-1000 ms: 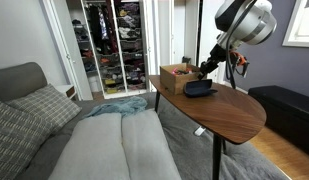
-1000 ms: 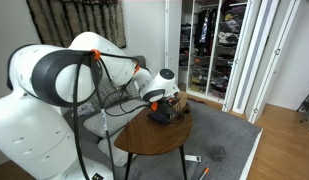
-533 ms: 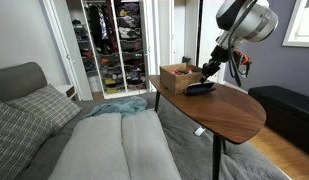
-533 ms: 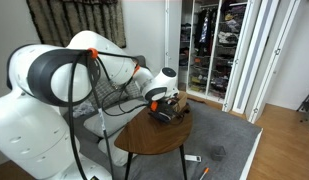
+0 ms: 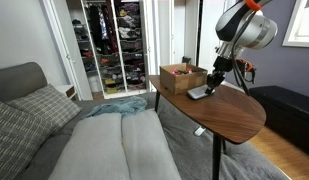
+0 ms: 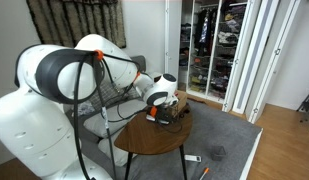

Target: Close the grey case

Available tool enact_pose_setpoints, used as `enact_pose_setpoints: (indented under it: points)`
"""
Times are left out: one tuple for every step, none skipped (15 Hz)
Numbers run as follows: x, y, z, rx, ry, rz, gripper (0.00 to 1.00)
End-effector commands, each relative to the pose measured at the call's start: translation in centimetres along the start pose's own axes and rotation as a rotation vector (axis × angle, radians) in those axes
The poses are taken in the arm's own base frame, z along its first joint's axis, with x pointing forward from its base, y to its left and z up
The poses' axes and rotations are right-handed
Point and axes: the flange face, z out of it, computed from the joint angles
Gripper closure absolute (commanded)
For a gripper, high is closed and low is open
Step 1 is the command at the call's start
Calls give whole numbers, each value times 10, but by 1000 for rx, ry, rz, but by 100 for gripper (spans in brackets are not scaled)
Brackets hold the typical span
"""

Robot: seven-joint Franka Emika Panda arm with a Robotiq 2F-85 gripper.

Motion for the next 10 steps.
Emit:
enact_pose_setpoints:
  points:
    - [-5, -9, -14, -42, -9, -7, 55]
    - [-5, -13, -20, -52, -3, -12, 47]
    - [-6, -17, -25, -64, -1, -15, 40]
    - [-6, -21, -32, -77, 1, -17, 34]
    - [-7, -24, -39, -92, 6, -18, 26]
    - [-9, -28, -47, -108, 10, -18, 20]
    - [-11, -31, -55, -124, 12, -17, 12]
    - [-13, -36, -64, -139, 13, -17, 5]
    - [-17, -40, -74, -159, 13, -17, 1]
    - [-20, -44, -82, -176, 8, 0, 0]
